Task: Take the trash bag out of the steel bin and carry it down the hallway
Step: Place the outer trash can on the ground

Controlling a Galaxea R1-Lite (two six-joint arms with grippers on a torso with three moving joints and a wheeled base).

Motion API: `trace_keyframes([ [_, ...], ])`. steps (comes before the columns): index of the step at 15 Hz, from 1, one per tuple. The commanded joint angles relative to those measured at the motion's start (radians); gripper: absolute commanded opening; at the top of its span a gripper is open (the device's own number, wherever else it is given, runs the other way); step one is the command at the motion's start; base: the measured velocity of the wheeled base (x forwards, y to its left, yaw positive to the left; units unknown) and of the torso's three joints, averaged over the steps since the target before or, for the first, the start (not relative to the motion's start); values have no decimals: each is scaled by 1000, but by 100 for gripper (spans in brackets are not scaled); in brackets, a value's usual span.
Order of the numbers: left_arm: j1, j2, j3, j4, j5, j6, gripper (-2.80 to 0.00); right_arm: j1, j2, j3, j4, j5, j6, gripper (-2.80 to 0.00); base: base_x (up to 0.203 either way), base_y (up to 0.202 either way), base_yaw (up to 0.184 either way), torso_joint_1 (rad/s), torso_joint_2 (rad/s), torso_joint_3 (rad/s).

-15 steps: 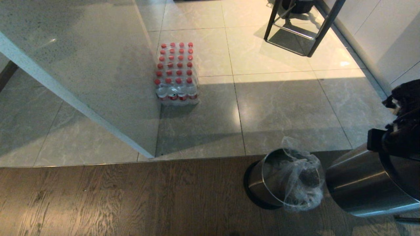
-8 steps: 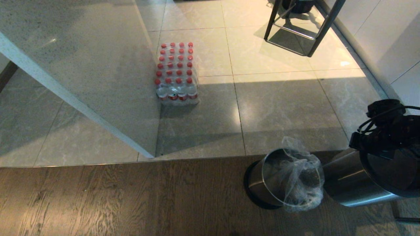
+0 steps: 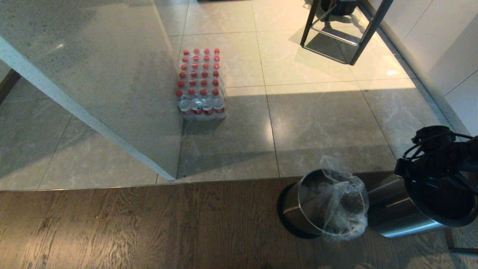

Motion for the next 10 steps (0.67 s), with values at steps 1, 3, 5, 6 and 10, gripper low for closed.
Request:
trace_keyframes([
  [1, 0, 0, 0, 0, 0, 0, -280, -13, 5, 5, -34, -3, -7, -280, 0, 0, 0, 0, 0, 0],
  [3, 0, 0, 0, 0, 0, 0, -280, -30, -1, 19, -72, 2, -54, 0, 0, 0, 0, 0, 0, 0],
  [5, 0, 0, 0, 0, 0, 0, -280, -33, -11, 28, -78, -7, -58, 0, 0, 0, 0, 0, 0, 0],
  [6, 0, 0, 0, 0, 0, 0, -280, -39, -22, 29, -76, -8, -57, 0, 0, 0, 0, 0, 0, 0],
  [10, 0, 0, 0, 0, 0, 0, -280, -45, -141, 50, -73, -9, -59, 0, 0, 0, 0, 0, 0, 0],
])
